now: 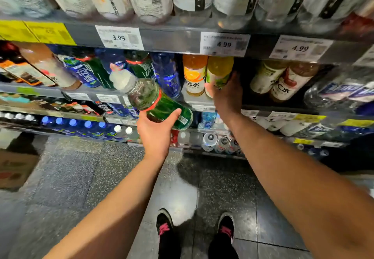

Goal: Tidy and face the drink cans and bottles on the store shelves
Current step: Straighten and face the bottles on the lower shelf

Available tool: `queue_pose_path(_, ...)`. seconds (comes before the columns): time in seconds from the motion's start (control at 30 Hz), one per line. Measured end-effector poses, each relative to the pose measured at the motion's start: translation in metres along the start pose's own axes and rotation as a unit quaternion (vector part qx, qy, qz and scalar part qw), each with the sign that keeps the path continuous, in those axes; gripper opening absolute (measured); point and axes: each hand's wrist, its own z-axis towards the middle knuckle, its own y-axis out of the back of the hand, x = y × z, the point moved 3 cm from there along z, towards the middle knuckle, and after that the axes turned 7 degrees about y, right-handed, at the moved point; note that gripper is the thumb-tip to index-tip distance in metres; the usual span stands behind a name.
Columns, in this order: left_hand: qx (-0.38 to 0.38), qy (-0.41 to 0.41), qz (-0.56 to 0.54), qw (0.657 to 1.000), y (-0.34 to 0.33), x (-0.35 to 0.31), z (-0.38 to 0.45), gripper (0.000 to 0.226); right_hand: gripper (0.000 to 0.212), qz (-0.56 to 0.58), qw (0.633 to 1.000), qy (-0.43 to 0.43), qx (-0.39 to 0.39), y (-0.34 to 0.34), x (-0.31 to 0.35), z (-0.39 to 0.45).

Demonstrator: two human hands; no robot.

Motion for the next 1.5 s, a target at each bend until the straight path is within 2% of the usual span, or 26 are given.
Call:
queue_pose_path(0.1, 0.021, -0.024, 0.006, 0.999, -0.006, 0.000, 0.006, 0.043, 0.057, -0.018, 0.999, 0.007, -0.039, -0.001, -0.002, 0.005)
queue_pose_path(0.2, 0.045, -0.036, 0.007, 0.998, -0.007, 0.000, 0.008, 0.042, 0.056, -0.022, 0.996, 0.011, -0.090, 0.011, -0.006, 0.003)
queue_pose_path(0.4, 0.075, -0.032, 0.007, 0.997, -0.014, 0.003, 0.008, 0.046, 0.076, -0.086, 0.989, 0.008, -0.118, 0.041, -0.015, 0.008)
queue_pose_path(0.5, 0.070, -0.033, 0.014, 0.997, -0.017, 0.005, 0.002, 0.044, 0.083, -0.082, 0.987, -0.013, -0.136, 0.041, -0.018, 0.008)
queue_pose_path(0.57, 0.072, -0.023, 0.009, 0.997, -0.018, 0.006, 0.000, 0.044, 0.082, -0.083, 0.981, -0.025, -0.173, 0.042, -0.017, -0.001)
queue_pose_path(0.63, 0.072, -0.009, 0.000, 0.997, -0.015, 0.006, 0.000, 0.046, 0.072, -0.109, 0.970, 0.004, -0.217, 0.035, -0.009, -0.016)
queue_pose_path(0.7, 0.073, -0.008, -0.015, 0.997, -0.011, 0.004, 0.002, 0.043, 0.052, -0.080, 0.977, 0.065, -0.188, 0.014, 0.002, -0.030)
queue_pose_path(0.77, 0.072, -0.012, -0.027, 0.997, -0.006, 0.003, 0.006, 0.038, 0.046, -0.050, 0.989, 0.093, -0.106, -0.015, 0.009, -0.036)
queue_pose_path(0.83, 0.068, -0.014, -0.024, 0.997, 0.000, 0.003, 0.011, 0.038, 0.056, -0.045, 0.995, 0.072, -0.054, -0.041, 0.010, -0.030)
queue_pose_path(0.93, 0.075, -0.018, -0.016, 0.997, 0.010, 0.005, 0.024, 0.042, 0.073, -0.023, 0.999, 0.035, -0.029, -0.064, 0.009, -0.012)
queue_pose_path(1.03, 0.086, -0.030, -0.006, 0.996, 0.016, 0.010, 0.035, 0.044, 0.074, -0.023, 1.000, 0.005, 0.002, -0.072, 0.008, 0.004)
queue_pose_path(1.1, 0.095, -0.032, -0.006, 0.995, 0.019, 0.012, 0.040, 0.045, 0.068, -0.033, 0.999, 0.015, -0.001, -0.071, 0.007, 0.008)
queue_pose_path(1.27, 0.100, -0.053, 0.004, 0.994, 0.032, 0.013, 0.048, 0.052, 0.065, -0.042, 0.996, 0.014, -0.081, -0.052, 0.001, 0.001)
queue_pose_path(1.5, 0.059, -0.024, 0.019, 0.998, 0.056, 0.004, 0.050, 0.045, 0.077, -0.055, 0.990, -0.018, -0.128, -0.035, -0.002, -0.015)
